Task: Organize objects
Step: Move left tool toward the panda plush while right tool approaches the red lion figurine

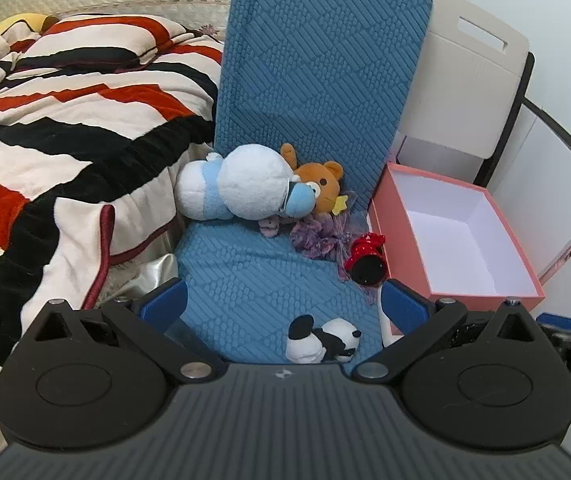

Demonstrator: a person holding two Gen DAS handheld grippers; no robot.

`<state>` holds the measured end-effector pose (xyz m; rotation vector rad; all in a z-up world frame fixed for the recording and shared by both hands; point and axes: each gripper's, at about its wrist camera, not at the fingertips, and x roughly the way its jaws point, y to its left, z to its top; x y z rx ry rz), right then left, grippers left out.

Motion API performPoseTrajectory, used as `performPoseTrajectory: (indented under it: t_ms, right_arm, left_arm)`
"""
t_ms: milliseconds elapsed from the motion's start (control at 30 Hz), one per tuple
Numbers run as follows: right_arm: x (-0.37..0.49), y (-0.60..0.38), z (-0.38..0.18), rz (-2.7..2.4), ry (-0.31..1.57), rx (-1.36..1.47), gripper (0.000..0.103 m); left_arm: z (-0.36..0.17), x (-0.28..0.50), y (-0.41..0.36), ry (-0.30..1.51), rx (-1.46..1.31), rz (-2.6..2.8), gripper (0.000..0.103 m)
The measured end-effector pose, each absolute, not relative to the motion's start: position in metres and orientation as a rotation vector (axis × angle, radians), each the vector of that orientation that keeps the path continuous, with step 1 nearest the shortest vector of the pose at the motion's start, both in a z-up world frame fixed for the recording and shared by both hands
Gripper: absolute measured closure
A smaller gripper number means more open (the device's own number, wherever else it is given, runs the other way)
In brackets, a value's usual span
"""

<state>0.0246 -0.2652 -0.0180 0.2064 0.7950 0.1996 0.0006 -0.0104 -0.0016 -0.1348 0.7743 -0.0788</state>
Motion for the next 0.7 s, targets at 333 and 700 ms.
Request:
performPoseTrajectory:
  t_ms: [333,700]
  right_arm:
    - [0.024,-0.273,-0.027,0.211,0.756,0.195,0.0]
    - [0.011,-0.287,-0.029,0.201,0.735,0.205,0.0]
  left_arm:
    - [-0.025,-0.002,-0.019,0.786,-0.14,-0.084,0.0]
    - [-0.031,-0.008,-0.032,0.789,-0.14,-0.114,0.0]
